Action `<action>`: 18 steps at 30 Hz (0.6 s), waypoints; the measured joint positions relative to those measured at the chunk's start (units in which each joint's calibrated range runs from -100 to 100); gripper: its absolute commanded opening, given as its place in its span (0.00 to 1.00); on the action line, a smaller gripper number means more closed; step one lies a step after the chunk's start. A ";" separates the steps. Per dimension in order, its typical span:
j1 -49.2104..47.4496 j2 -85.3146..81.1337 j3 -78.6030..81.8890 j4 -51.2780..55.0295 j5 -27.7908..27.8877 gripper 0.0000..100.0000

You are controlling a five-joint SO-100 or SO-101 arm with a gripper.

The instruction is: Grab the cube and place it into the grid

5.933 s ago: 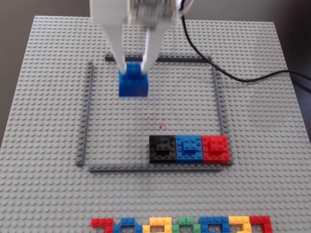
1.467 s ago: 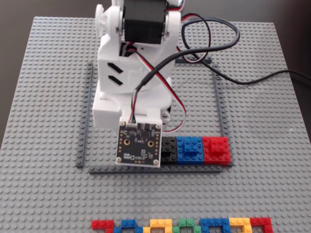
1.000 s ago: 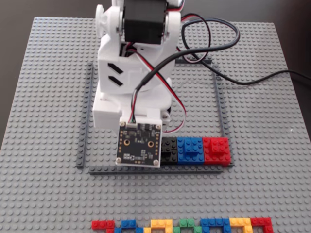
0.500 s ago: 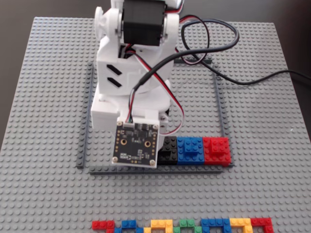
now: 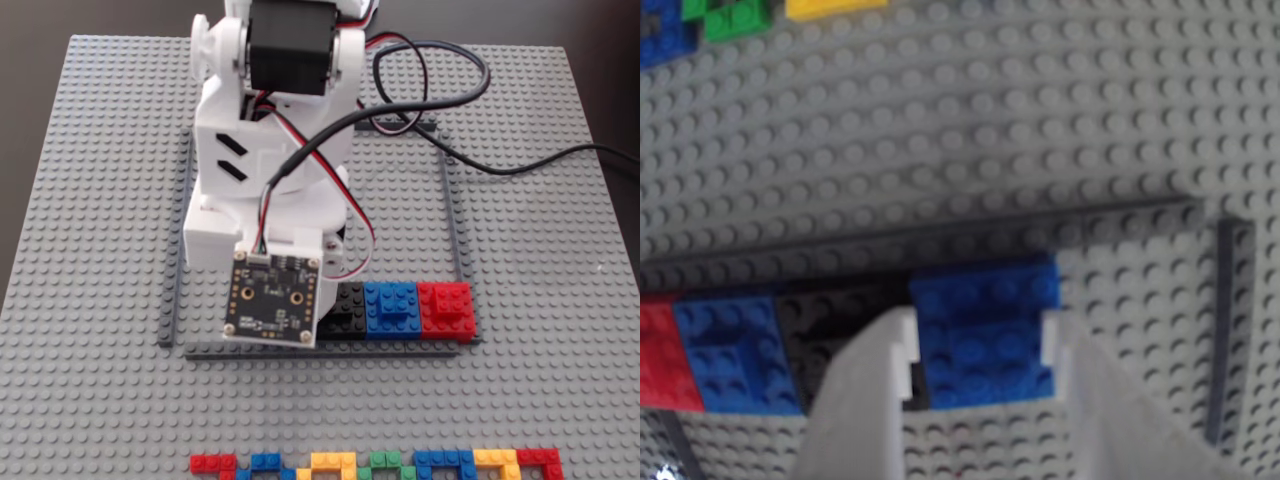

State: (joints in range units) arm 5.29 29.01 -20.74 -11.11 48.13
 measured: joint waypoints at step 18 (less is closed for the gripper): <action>-0.22 -7.04 -0.09 2.74 -0.93 0.16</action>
State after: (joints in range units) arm 5.07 21.97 -20.83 -8.38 47.20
